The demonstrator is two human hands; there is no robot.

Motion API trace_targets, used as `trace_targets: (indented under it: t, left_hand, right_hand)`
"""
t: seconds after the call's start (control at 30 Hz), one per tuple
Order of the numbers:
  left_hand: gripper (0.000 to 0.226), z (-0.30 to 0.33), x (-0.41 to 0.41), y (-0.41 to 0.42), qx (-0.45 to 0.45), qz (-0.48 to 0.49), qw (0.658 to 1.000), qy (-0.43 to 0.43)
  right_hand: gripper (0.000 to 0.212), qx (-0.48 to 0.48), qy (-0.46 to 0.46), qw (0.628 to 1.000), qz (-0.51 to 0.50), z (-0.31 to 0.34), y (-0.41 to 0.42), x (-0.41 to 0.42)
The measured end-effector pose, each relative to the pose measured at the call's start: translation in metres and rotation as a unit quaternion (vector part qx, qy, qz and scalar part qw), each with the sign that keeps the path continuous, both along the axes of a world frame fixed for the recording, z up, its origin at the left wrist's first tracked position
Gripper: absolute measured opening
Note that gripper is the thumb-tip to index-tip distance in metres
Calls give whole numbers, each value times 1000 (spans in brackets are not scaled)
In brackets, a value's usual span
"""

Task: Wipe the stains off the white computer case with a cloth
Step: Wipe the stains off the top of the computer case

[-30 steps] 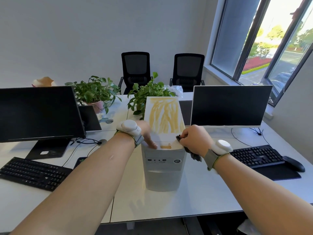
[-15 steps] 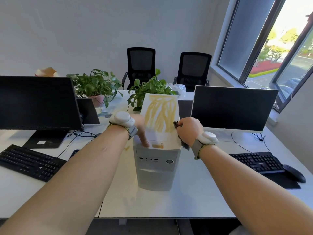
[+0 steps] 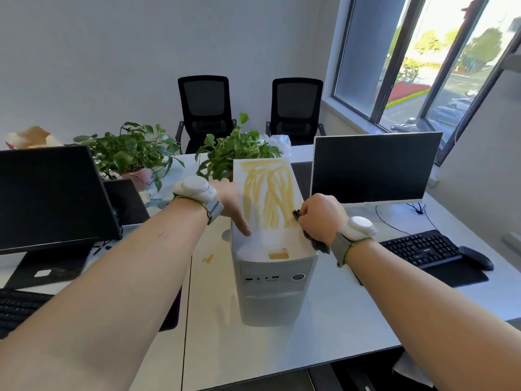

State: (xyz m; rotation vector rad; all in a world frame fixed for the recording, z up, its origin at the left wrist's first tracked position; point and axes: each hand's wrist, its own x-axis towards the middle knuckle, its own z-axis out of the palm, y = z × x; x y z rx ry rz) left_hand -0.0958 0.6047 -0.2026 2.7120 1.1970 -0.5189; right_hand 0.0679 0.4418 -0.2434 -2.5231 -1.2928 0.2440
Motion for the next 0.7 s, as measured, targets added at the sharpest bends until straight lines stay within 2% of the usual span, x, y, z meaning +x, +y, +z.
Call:
trace_targets:
  t: [0.03, 0.07, 0.17, 0.3, 0.4, 0.6, 0.7]
  left_hand:
    - [93, -2, 1, 2, -9, -4, 1000, 7]
    - [93, -4, 2, 4, -22, -8, 1000, 16]
    - [74, -11, 5, 3, -54, -17, 997, 43]
    - [79, -16, 6, 8, -54, -11, 997, 48]
    - [71, -13, 13, 7, -53, -6, 996, 68]
    - [62, -10, 31, 1, -40, 9, 988, 149]
    - [53, -13, 36, 0, -13, 15, 992, 128]
  right_hand:
    - [22, 3, -2, 1000, -11, 1, 5, -1]
    - [21, 5, 1, 1000, -22, 1, 9, -2]
    - [20, 6, 32, 999, -38, 2, 15, -2]
    - [19, 12, 75, 997, -27, 17, 11, 17]
    - [23, 80, 78, 992, -57, 34, 19, 41]
    - [30, 31, 77, 996, 45, 17, 43, 38]
    - [29, 49, 91, 994, 39, 7, 43, 44]
